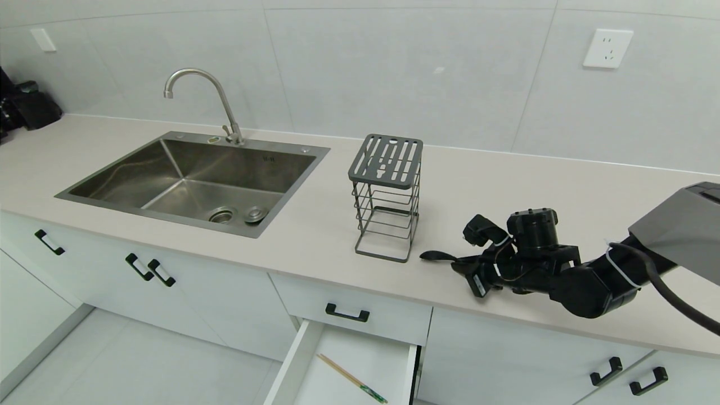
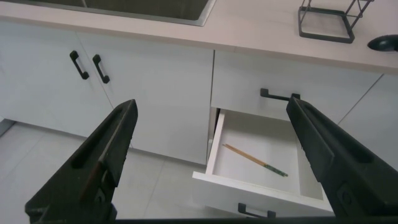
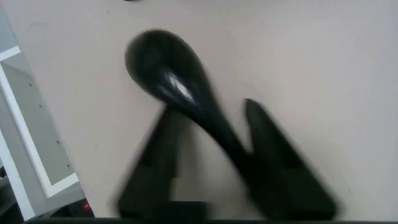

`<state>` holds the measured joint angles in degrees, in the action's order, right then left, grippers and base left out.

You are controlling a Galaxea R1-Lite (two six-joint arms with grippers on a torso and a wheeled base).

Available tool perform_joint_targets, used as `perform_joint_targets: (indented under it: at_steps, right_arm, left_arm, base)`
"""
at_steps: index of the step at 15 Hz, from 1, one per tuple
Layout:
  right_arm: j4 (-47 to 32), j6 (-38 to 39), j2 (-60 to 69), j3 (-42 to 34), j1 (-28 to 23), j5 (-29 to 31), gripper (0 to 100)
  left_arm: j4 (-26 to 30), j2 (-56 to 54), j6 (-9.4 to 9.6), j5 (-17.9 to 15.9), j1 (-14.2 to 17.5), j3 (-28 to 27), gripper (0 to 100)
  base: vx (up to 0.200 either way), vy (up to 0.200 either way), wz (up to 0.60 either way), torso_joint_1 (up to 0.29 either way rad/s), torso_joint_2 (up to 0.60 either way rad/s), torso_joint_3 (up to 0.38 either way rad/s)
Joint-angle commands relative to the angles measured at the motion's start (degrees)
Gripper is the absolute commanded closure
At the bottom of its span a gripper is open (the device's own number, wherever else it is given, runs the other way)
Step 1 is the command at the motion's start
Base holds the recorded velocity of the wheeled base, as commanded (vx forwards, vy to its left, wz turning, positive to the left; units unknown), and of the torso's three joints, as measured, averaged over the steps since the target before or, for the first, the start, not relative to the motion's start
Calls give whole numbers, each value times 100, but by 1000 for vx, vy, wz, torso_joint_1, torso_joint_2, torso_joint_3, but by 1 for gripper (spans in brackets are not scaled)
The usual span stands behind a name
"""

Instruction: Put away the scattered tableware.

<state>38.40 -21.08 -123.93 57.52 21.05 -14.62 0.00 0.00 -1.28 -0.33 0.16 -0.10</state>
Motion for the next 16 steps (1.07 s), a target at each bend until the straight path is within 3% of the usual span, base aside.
perform_joint_targets:
  at_steps: [1,8,13,16]
  right_arm:
    - [-17,-2,27,-3,22,-6,100]
    - [-17,-28,580,-127,329,-6,100]
    - [27,-2,1371,-874,716,-6,100]
    - [546,139,1679,-1858,1015,205,100]
  left_arm:
    - [0,0,-4,-2,2,1,0]
    - [0,0,-4,-2,2,1,0]
    - [0,0,-4,-2,2,1,0]
    - [0,0,-4,-2,2,1,0]
  base:
    - [0,0,0,0,0,0]
    - [0,0,0,0,0,0]
    - [0,0,0,0,0,0]
    - [0,0,0,0,0,0]
